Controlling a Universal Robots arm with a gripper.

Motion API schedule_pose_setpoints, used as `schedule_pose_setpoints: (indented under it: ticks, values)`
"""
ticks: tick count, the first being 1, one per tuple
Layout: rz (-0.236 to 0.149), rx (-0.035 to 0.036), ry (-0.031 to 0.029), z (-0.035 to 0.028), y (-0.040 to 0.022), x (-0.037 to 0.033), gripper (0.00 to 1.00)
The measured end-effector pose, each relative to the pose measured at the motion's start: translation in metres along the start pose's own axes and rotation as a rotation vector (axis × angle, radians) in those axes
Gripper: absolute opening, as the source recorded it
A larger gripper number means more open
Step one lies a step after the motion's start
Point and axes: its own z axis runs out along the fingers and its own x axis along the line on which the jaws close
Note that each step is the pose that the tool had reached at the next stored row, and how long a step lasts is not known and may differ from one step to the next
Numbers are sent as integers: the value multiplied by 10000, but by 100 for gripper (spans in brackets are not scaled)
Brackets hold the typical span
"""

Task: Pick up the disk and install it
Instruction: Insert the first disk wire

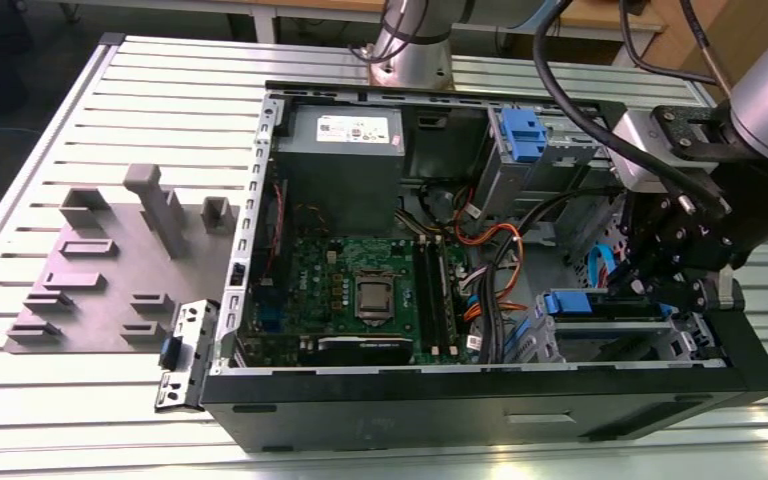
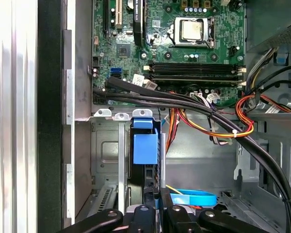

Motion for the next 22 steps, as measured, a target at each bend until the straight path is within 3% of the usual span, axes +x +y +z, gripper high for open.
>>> schedule_pose_setpoints:
  ticks: [22]
  values:
    - [-1,0,-1,12,0,8,16]
